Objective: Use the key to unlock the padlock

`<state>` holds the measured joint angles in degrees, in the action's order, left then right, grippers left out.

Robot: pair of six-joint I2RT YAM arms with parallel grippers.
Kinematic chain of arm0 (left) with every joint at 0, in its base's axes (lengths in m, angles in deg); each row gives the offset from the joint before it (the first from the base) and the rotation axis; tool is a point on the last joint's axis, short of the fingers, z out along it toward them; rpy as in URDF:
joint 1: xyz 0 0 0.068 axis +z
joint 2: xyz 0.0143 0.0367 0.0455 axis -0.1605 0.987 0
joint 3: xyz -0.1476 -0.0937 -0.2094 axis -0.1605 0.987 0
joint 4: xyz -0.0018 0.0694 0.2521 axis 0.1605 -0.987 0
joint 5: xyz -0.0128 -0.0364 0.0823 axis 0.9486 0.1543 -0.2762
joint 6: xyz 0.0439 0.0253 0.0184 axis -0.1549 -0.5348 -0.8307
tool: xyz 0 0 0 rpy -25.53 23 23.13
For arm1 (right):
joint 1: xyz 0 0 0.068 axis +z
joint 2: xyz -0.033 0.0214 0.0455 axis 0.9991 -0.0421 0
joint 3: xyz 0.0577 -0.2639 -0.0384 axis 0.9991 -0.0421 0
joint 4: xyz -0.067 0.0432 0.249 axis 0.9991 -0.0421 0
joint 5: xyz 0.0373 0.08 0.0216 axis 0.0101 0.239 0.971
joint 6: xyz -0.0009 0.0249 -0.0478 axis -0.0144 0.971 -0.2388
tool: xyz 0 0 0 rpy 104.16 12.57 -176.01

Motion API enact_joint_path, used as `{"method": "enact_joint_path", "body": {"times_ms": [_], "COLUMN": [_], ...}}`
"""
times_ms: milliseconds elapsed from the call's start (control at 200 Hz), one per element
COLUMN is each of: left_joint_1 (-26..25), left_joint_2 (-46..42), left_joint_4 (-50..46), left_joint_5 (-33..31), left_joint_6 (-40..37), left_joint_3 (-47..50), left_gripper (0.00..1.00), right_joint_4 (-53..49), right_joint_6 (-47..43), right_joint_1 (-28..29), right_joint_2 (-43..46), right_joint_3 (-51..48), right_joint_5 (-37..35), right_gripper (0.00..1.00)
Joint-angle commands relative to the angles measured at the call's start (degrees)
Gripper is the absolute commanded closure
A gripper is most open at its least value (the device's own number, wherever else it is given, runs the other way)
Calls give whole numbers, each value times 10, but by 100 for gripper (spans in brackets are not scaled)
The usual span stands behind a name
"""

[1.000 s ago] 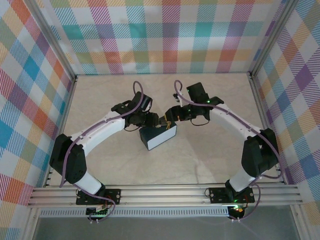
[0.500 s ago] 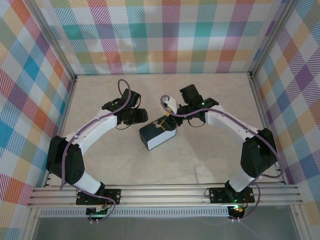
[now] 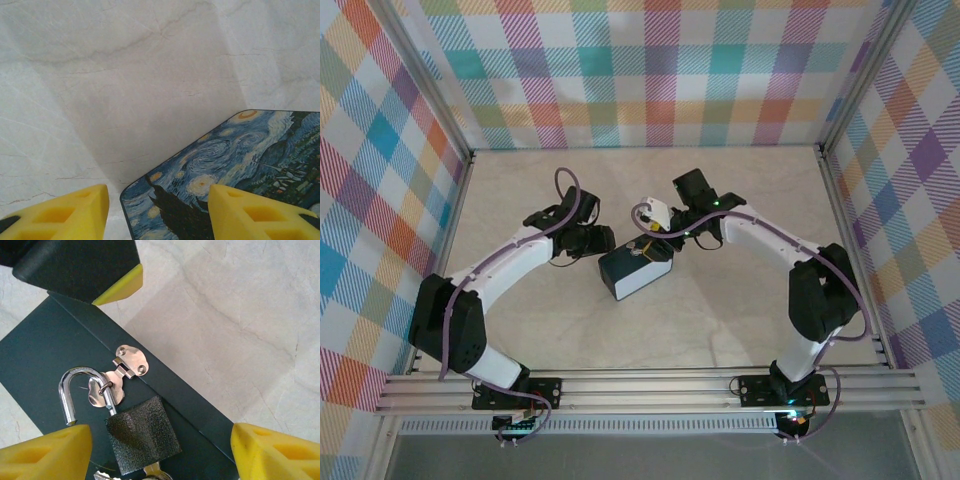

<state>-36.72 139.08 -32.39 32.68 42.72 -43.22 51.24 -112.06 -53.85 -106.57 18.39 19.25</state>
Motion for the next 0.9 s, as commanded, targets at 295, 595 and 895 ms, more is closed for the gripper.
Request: {"method": "enact_joint_path", "body": {"times_ms": [295, 595, 895], "left_joint_1": [0, 1, 2], "left_joint_2": [-31, -25, -24], "left_joint_4": [6, -5, 1], "left_joint_5": [1, 2, 13], "left_joint_6": [7, 0, 6], "left_joint_3": [16, -2, 0], "left_gripper": [45, 45, 46], "right_joint_4": [3, 56, 21], "right_joint_6": [-69, -134, -118], "right_joint_1": [27, 31, 29], "right_joint_2": [1, 27, 20], "right_joint_3": [-21, -54, -31], "right_joint_5": [-41, -29, -19], "right_gripper": [39, 45, 62]}}
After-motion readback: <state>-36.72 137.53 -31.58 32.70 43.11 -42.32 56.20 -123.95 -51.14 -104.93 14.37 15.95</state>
